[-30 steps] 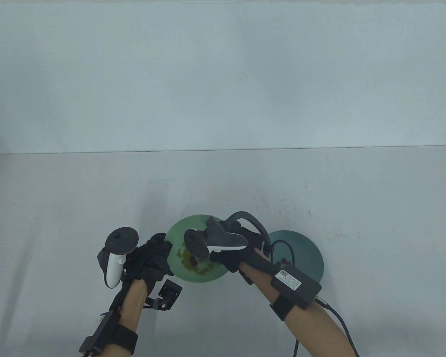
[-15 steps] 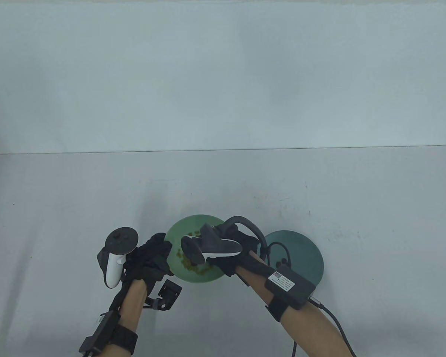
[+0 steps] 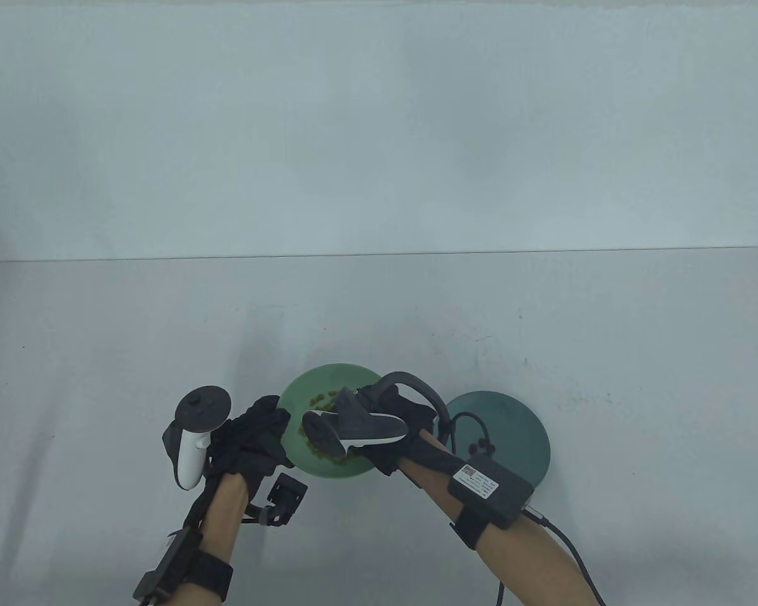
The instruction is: Pick cranberries with hand pinch into plate
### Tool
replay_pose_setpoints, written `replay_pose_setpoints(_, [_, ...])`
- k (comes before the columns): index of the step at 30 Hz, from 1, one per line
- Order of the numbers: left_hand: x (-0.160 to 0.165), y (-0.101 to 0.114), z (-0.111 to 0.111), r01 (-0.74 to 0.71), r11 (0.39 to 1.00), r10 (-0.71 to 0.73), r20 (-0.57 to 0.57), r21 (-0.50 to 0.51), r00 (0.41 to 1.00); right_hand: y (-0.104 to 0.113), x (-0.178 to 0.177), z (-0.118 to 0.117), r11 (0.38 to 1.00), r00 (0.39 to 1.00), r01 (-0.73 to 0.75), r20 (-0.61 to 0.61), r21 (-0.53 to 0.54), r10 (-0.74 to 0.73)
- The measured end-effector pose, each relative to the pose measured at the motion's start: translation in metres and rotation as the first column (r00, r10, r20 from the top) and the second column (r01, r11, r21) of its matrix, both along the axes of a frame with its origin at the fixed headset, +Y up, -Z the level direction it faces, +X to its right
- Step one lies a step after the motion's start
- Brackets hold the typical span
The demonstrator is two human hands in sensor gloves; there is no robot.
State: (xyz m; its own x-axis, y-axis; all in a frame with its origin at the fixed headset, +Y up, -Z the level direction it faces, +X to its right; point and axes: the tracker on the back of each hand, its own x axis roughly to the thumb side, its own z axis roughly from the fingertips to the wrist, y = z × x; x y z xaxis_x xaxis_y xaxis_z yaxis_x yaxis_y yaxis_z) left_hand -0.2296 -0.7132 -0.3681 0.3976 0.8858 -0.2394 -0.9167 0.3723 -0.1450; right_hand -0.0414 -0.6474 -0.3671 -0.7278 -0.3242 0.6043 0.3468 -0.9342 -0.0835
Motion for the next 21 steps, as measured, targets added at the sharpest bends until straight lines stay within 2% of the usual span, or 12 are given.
replay_pose_setpoints(8, [-0.0004, 0.0, 0.0001, -0.001, 1.0, 0.001, 0.003, -0.001, 1.0, -0.0001, -0.0015, 0.0015, 1.0, 1.0, -0.009, -0.01, 0.012, 0.009])
replay_pose_setpoints(21, [0.0005, 0.0003, -0.0002, 0.036, 0.999, -0.036, 0.008, 0.01, 0.999, -0.0021, -0.0005, -0.0007, 0.999, 1.0, 0.003, -0.016, -0.052, -0.004])
